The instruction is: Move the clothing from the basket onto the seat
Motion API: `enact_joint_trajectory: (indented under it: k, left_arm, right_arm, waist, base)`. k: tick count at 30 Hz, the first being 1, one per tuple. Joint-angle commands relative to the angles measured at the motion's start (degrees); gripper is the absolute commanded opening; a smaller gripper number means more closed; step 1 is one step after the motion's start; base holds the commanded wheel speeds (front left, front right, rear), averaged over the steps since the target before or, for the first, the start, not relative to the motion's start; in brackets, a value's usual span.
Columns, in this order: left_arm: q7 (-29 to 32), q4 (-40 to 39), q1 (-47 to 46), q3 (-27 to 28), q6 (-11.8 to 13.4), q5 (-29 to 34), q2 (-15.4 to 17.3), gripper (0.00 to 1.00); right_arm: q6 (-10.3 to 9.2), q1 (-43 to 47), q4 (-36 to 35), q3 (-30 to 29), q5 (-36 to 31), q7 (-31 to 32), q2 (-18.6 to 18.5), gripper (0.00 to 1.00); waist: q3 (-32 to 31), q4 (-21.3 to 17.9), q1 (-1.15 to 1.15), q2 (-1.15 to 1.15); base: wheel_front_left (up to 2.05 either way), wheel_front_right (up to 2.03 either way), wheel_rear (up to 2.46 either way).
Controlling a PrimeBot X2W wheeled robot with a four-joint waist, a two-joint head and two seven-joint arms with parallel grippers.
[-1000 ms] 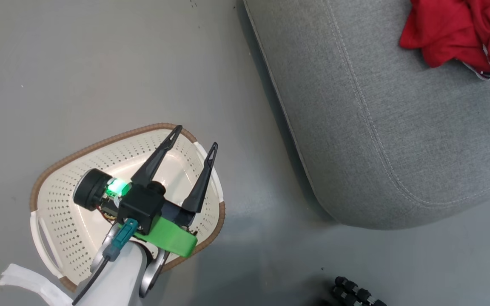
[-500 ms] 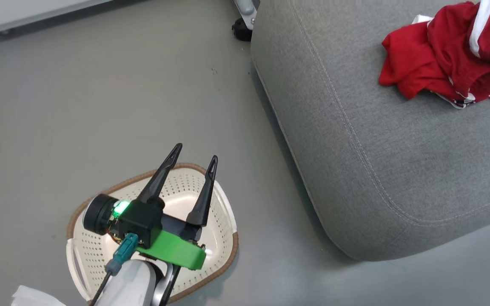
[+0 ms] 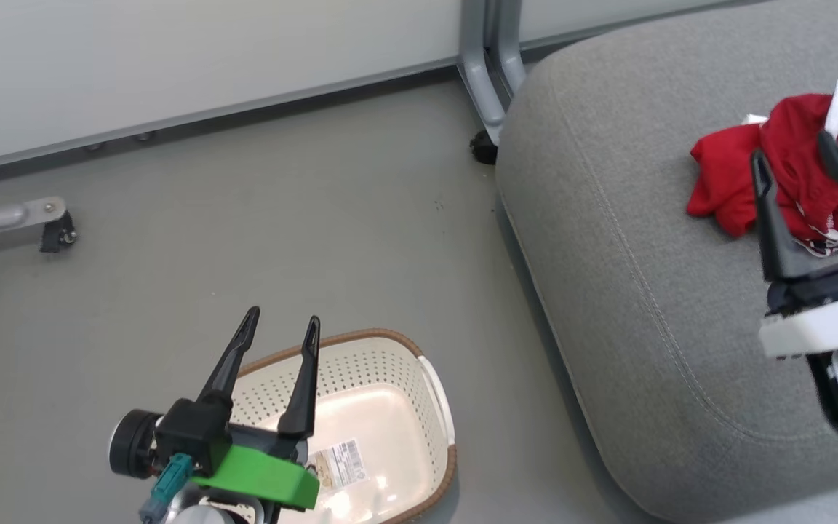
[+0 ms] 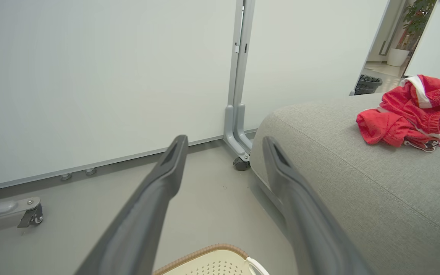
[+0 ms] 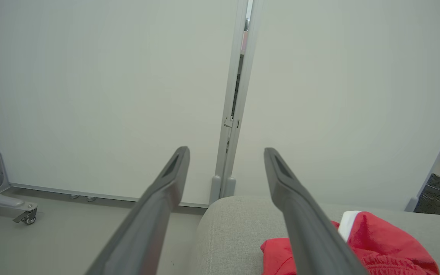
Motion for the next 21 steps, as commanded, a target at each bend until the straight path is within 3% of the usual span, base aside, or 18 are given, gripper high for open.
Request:
enact_joint_trajectory:
  k: [1,10,21]
  left_arm:
    - [0.0,0.0,1.8,0.9,-0.1,0.4,-0.1,1.00]
    - [0.0,-0.1,5.5,4.7,0.1,0.1,-0.2,1.00]
    - [0.0,1.8,7.9,6.2,0.3,-1.6,-0.2,1.00]
  right_arm:
    - [-0.11,2.9,-1.7,0.1,-1.2,-0.2,1.1,1.00]
    - [-0.11,15.4,-7.5,-2.0,-3.6,-0.2,10.5,1.00]
    - [-0.11,19.5,-5.5,-1.4,-6.4,-0.2,14.6,1.00]
  waist:
    - [-5.4,5.8,0.00,0.00]
    - [-8.3,12.9,0.00,0.00]
    - [-9.4,14.8,0.00,0.00]
  base:
    - [0.00,0.00,0.00]
    - [0.00,0.00,0.00]
    - [0.00,0.00,0.00]
